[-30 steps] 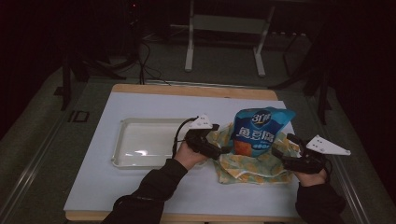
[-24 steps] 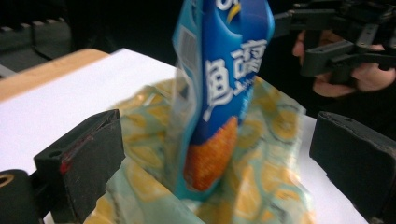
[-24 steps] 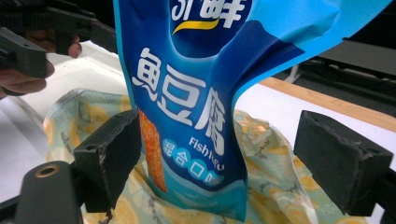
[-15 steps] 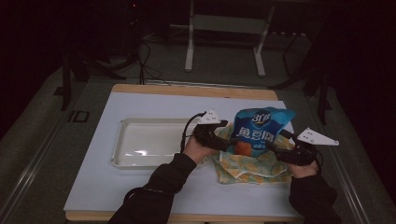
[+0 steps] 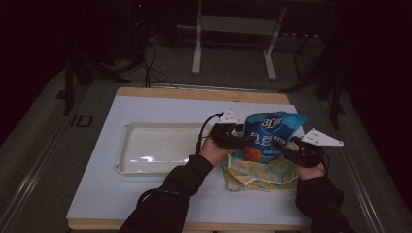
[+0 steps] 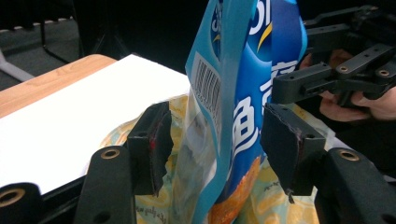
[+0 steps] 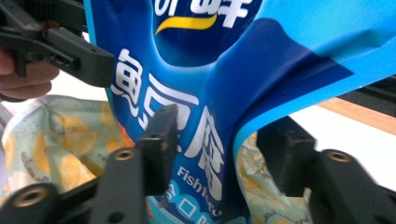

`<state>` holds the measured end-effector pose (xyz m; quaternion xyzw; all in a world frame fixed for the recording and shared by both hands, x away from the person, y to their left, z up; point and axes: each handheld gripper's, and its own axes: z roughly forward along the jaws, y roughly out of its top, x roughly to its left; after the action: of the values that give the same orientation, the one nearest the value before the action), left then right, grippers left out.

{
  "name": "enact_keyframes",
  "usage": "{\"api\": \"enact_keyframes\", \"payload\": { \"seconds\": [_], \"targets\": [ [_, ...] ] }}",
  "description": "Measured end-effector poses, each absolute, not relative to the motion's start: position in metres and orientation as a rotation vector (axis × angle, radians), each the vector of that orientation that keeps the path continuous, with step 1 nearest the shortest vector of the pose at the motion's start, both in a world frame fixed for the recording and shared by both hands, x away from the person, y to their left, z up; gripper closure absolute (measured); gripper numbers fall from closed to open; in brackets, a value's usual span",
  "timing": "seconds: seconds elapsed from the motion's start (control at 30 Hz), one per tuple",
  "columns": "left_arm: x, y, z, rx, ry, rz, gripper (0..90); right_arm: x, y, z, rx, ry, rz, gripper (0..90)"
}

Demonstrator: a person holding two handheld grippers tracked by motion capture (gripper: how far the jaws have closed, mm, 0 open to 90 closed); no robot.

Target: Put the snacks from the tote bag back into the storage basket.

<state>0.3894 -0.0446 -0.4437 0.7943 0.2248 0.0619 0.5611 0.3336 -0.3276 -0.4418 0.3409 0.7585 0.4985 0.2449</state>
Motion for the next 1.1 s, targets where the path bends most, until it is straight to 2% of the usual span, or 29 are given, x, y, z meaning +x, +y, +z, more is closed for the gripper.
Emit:
{"api": "enact_keyframes", "payload": {
  "seconds": [0.17,0.33,0.53,0.8,1.1],
  "targets": [
    [0.39,-0.051,-0.446,1.887,0.525,0.138,56.5,0.334,-0.328,-0.443,0.92,2.08,1.35,60.5],
    [0.389,-0.058,-0.446,1.896,0.522,0.145,64.9,0.335,-0.329,-0.444,0.925,2.085,1.351,67.0],
    [0.389,-0.06,-0.445,1.914,0.527,0.154,68.6,0.335,-0.327,-0.445,0.915,2.095,1.336,72.8],
    [0.389,-0.063,-0.442,1.955,0.538,0.163,77.4,0.334,-0.321,-0.444,0.892,2.124,1.304,85.8],
    [0.388,-0.063,-0.441,1.945,0.553,0.159,83.6,0.333,-0.32,-0.441,0.906,2.139,1.308,88.3]
  ]
}}
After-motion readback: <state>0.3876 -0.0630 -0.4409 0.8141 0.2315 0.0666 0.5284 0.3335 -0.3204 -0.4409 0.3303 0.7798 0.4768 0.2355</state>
